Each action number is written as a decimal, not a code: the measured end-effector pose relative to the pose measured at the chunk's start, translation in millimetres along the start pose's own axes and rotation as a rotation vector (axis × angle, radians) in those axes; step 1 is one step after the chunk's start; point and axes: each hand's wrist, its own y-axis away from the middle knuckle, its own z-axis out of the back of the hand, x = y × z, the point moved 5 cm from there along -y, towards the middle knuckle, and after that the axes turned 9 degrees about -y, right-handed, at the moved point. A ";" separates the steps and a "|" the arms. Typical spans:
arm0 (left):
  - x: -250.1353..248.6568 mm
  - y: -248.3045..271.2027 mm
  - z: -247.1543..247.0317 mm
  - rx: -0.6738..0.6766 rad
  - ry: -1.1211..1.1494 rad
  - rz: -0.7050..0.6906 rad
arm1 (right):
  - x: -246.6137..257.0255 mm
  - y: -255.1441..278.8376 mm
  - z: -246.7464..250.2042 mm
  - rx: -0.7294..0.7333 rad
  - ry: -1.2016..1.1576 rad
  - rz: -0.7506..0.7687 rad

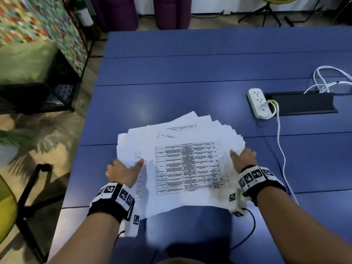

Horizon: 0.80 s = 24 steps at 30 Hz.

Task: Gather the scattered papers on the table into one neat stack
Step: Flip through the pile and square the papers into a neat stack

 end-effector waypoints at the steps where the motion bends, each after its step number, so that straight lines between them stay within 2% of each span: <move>1: 1.5 -2.2 1.6 0.024 0.009 0.001 | -3.2 -2.0 3.5 0.017 -0.005 0.001; 3: 7.6 -8.4 7.1 0.039 -0.001 0.002 | -10.6 -2.3 12.7 0.002 0.103 -0.013; 5: 14.6 -13.0 6.2 0.053 0.003 -0.004 | -7.4 5.5 17.1 -0.040 0.334 0.028; 7: 15.4 -13.2 1.5 0.077 0.021 -0.065 | 15.2 15.0 6.6 -0.009 0.478 0.225; 9: 12.8 -8.1 -0.4 0.089 0.003 -0.104 | 48.2 23.9 -17.8 0.173 0.490 0.473; 11: 9.5 3.7 3.5 0.075 -0.034 -0.079 | 78.3 31.7 -45.2 0.365 0.523 0.603; 13: 1.4 20.6 11.7 -0.016 -0.091 -0.134 | 101.1 31.4 -66.0 0.437 0.632 0.627; 15: -10.2 43.8 15.1 -0.098 -0.088 -0.304 | 116.4 28.1 -76.9 0.428 0.776 0.638; 16: -16.4 58.0 11.4 -0.088 -0.080 -0.411 | 121.6 25.9 -80.1 0.415 0.838 0.650; 18: -27.6 87.4 -10.0 0.053 -0.204 -0.634 | 128.3 20.8 -83.0 0.407 0.902 0.663; 20: -31.7 110.6 -39.0 0.215 -0.446 -0.791 | 131.3 15.8 -85.1 0.412 0.880 0.661; 22: -27.2 116.2 -59.5 0.281 -0.577 -0.818 | 132.7 14.0 -89.4 0.430 0.847 0.667; 24: -23.4 109.4 -61.9 0.234 -0.584 -0.760 | 131.9 15.7 -93.5 0.461 0.833 0.700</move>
